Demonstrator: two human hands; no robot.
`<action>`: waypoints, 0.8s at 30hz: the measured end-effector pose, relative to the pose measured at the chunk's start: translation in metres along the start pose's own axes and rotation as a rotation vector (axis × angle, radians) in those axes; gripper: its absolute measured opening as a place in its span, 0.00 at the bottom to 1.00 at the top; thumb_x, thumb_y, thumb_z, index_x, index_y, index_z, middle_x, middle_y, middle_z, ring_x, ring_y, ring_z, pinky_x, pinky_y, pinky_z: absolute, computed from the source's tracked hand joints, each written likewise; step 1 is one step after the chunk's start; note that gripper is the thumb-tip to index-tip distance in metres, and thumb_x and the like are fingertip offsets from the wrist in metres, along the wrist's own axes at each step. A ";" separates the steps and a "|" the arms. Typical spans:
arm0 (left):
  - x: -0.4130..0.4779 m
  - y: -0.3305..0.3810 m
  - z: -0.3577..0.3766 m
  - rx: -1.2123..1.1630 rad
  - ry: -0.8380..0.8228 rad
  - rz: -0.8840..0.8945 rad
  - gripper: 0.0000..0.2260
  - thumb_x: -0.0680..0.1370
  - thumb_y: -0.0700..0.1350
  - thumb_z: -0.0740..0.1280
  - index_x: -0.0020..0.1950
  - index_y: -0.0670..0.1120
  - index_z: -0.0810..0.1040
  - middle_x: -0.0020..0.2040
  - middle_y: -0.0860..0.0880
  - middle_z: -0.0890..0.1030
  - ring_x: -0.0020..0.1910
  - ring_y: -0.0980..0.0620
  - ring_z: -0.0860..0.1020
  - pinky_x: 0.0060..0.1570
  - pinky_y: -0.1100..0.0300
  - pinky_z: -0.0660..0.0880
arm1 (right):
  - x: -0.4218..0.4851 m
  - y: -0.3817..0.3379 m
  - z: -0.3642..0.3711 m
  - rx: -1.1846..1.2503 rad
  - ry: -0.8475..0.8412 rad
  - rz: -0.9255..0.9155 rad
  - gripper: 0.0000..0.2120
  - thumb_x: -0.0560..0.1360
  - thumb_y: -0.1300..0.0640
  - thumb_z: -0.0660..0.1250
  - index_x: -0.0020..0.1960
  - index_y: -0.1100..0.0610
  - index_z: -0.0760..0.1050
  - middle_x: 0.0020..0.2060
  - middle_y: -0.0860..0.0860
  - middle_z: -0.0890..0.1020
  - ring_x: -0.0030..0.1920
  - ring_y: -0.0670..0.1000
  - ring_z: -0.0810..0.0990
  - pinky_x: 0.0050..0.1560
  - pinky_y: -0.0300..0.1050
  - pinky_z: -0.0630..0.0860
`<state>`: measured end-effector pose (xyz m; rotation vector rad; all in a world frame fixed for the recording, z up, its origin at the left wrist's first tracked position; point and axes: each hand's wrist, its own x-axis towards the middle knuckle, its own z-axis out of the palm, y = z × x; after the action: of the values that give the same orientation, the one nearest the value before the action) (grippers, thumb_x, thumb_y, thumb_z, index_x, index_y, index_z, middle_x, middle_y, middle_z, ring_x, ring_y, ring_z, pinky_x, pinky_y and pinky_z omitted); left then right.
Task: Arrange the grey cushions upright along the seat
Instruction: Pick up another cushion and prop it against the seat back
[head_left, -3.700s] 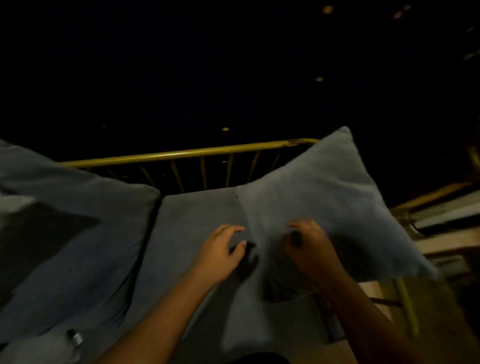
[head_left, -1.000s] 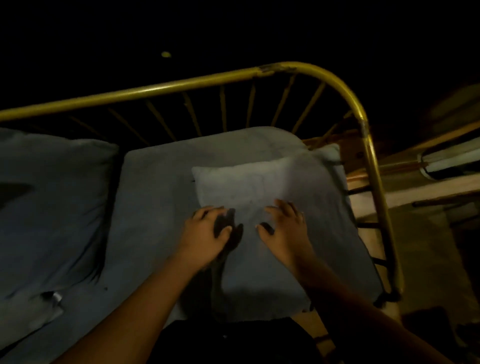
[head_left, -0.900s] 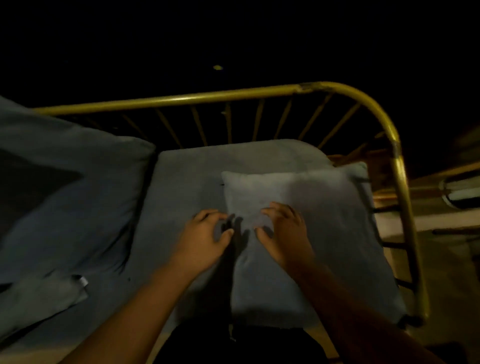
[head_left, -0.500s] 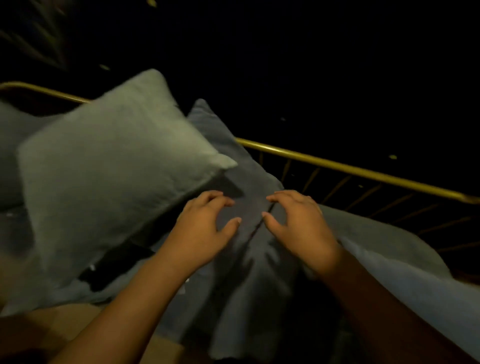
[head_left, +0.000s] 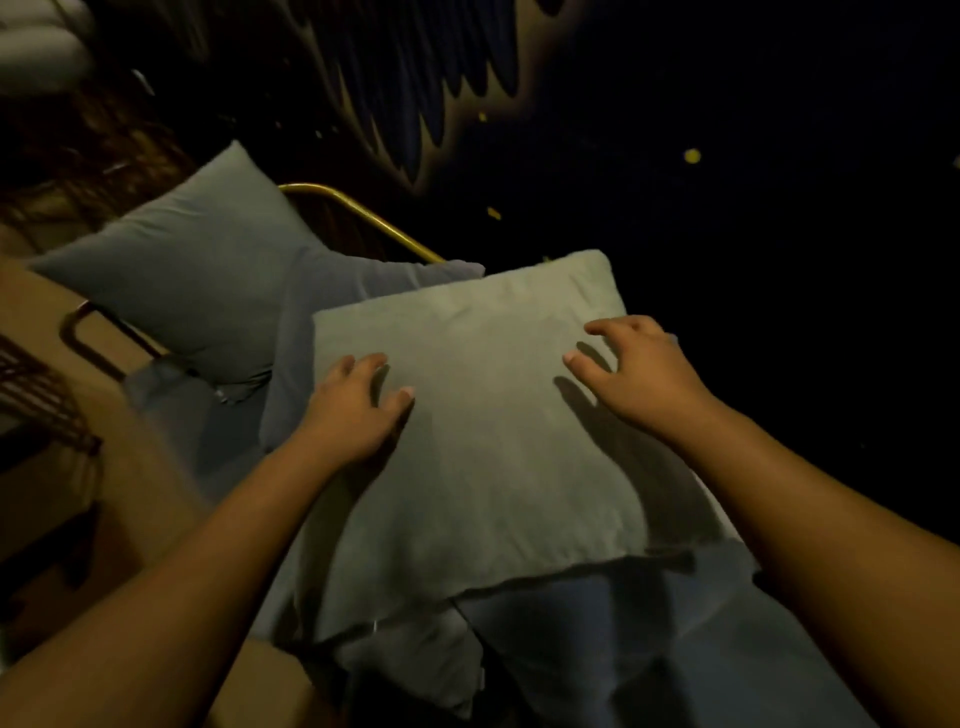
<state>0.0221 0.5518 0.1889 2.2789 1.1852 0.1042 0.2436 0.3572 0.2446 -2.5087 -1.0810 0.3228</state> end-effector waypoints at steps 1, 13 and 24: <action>0.007 -0.009 0.002 -0.047 -0.009 -0.048 0.29 0.75 0.59 0.62 0.72 0.49 0.62 0.74 0.41 0.61 0.70 0.39 0.65 0.68 0.46 0.64 | 0.013 -0.002 0.007 0.005 -0.004 0.032 0.30 0.74 0.36 0.61 0.71 0.49 0.66 0.72 0.55 0.64 0.66 0.61 0.69 0.66 0.54 0.67; 0.013 -0.051 0.029 -0.969 0.032 -0.476 0.36 0.69 0.61 0.70 0.72 0.50 0.61 0.67 0.47 0.72 0.59 0.44 0.74 0.58 0.47 0.72 | 0.046 0.025 0.047 0.465 -0.033 0.419 0.50 0.64 0.30 0.68 0.77 0.42 0.46 0.74 0.57 0.62 0.70 0.64 0.66 0.67 0.61 0.68; -0.047 0.020 0.002 -0.912 0.216 -0.109 0.34 0.71 0.52 0.72 0.72 0.52 0.58 0.65 0.50 0.72 0.59 0.49 0.74 0.59 0.52 0.70 | -0.042 0.053 -0.027 0.540 0.125 0.251 0.58 0.49 0.25 0.74 0.73 0.39 0.54 0.69 0.50 0.70 0.65 0.55 0.74 0.64 0.58 0.72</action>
<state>0.0091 0.5052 0.2061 1.4178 1.0536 0.7070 0.2592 0.2864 0.2480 -2.1353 -0.5353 0.4516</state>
